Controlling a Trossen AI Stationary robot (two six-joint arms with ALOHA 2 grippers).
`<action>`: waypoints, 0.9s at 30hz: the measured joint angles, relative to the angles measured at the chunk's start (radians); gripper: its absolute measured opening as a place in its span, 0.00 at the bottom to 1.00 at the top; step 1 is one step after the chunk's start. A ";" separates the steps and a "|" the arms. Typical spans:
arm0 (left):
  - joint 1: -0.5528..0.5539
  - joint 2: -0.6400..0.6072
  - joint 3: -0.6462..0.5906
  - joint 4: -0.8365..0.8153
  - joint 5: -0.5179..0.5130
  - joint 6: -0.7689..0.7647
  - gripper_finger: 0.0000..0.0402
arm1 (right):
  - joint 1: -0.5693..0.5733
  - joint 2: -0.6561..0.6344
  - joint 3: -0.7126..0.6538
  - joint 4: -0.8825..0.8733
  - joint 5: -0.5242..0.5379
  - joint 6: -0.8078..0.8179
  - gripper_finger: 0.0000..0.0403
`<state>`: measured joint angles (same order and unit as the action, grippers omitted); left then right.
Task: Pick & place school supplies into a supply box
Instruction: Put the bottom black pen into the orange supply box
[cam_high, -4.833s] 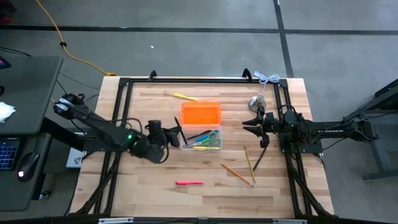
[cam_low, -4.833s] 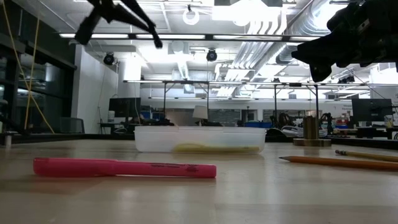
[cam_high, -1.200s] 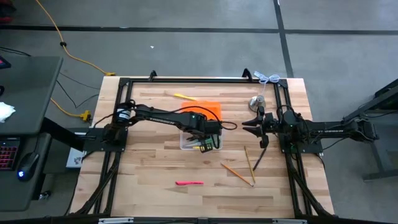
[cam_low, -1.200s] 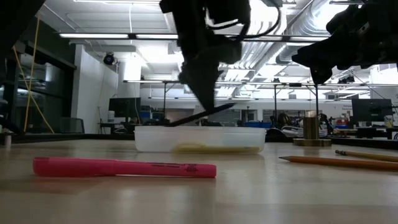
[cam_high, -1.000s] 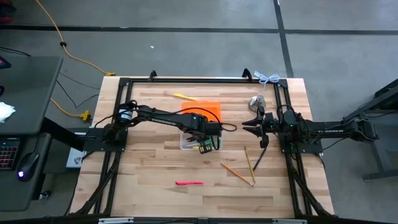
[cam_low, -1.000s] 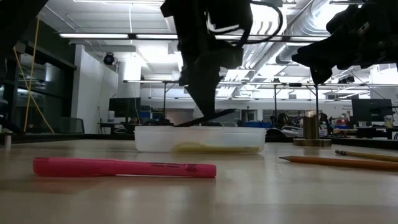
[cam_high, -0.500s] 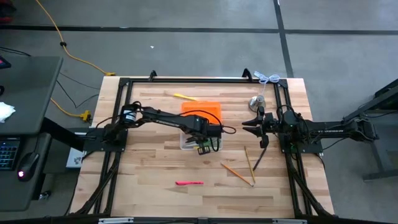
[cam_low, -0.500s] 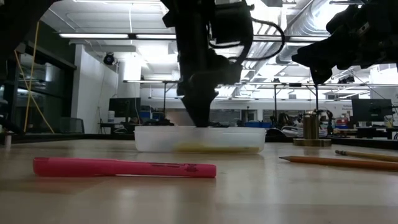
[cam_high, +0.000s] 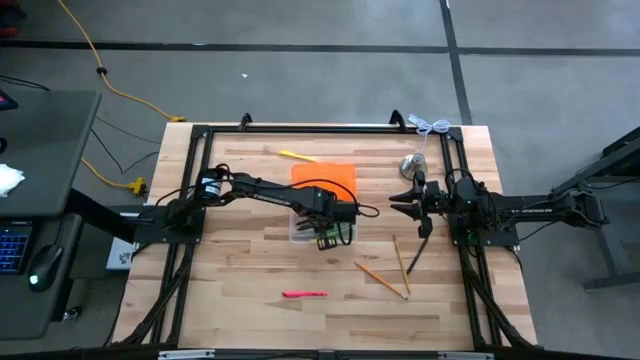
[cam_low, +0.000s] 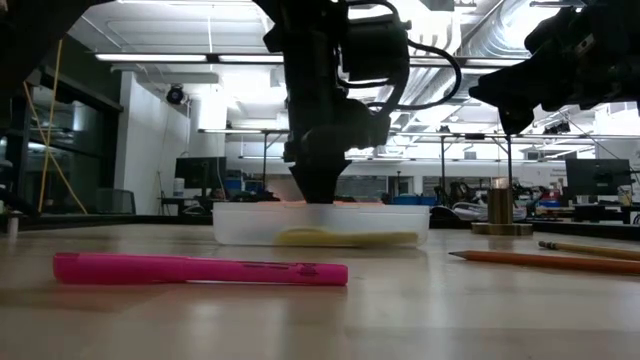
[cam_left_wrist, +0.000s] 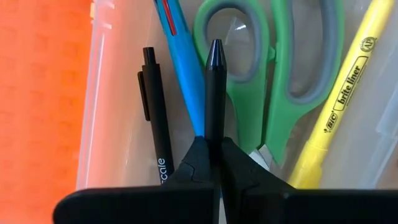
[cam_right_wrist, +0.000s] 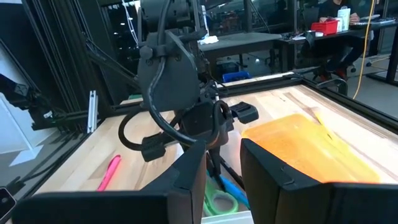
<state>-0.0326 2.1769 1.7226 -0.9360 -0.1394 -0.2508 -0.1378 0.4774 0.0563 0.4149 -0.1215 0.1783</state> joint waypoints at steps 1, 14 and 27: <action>0.000 0.000 0.000 0.000 0.002 0.000 0.08 | 0.000 0.000 0.000 0.000 0.000 0.000 0.19; 0.000 0.003 -0.002 0.002 0.003 -0.016 0.28 | 0.000 0.000 0.000 0.001 0.000 0.002 0.19; 0.001 0.005 -0.002 0.002 0.024 -0.020 0.44 | 0.000 0.000 0.000 0.001 -0.001 0.004 0.19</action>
<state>-0.0319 2.1815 1.7203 -0.9340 -0.1150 -0.2707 -0.1375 0.4774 0.0563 0.4154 -0.1223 0.1825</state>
